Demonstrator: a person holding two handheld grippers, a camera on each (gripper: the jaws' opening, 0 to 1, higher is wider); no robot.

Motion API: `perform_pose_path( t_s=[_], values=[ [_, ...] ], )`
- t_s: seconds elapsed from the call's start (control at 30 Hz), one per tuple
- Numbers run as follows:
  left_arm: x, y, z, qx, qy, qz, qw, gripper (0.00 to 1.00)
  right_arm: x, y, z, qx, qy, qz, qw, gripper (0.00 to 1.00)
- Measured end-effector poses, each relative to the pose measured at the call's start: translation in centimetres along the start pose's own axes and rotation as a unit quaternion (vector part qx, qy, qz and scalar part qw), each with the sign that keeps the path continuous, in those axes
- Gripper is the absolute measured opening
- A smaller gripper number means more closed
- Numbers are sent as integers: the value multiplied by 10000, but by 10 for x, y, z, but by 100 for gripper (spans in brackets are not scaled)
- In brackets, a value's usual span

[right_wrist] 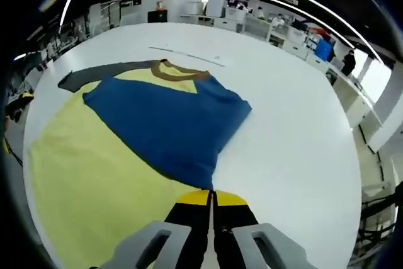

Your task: Fold the garment on the visible template until the final outline fits inside the template.

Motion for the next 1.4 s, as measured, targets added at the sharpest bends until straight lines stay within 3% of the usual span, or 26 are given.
perform_pose_path(
  t_s=[0.33, 0.47, 0.53, 0.63, 0.73, 1.1, 1.2, 1.4],
  values=[
    [-5, 1, -1, 25, 20, -50, 10000, 99, 3, 0, 2, 92, -572, -183, 9982, 0],
    [-9, 2, -2, 57, 48, -103, 9999, 99, 2, 1, -1, 290, -1088, -358, 9930, 0],
    [-11, 3, -3, 67, 53, -127, 9999, 99, 1, 5, -7, 547, -1330, -492, 9884, 1],
    [-17, 5, -3, 55, 46, -171, 9998, 99, 0, 10, -12, 762, -1618, -632, 9818, 23],
    [-22, 6, -5, 78, 55, -211, 9997, 99, -1, 17, -14, 841, -1492, -676, 9829, 41],
    [-40, 9, -9, 108, 173, -378, 9991, 99, -18, 45, -26, 1239, -1071, -956, 9819, 74],
    [-48, 10, -11, 182, 324, -482, 9981, 98, -27, 56, -36, 1550, -845, -1058, 9786, 84],
    [-58, 13, -15, 262, 433, -641, 9967, 98, -41, 78, -52, 2005, -588, -1209, 9704, 95]
  ],
)
Point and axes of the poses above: the point that each gripper's makers call its tool centre point, and the gripper's own axes: y roughly backward along the fingers, x roughly to its right, z roughly out of its underside, the point moved 1 cm from there along y, roughly backward along the fingers, and after that the axes turned 10 degrees about y, right-handed, at the moved point
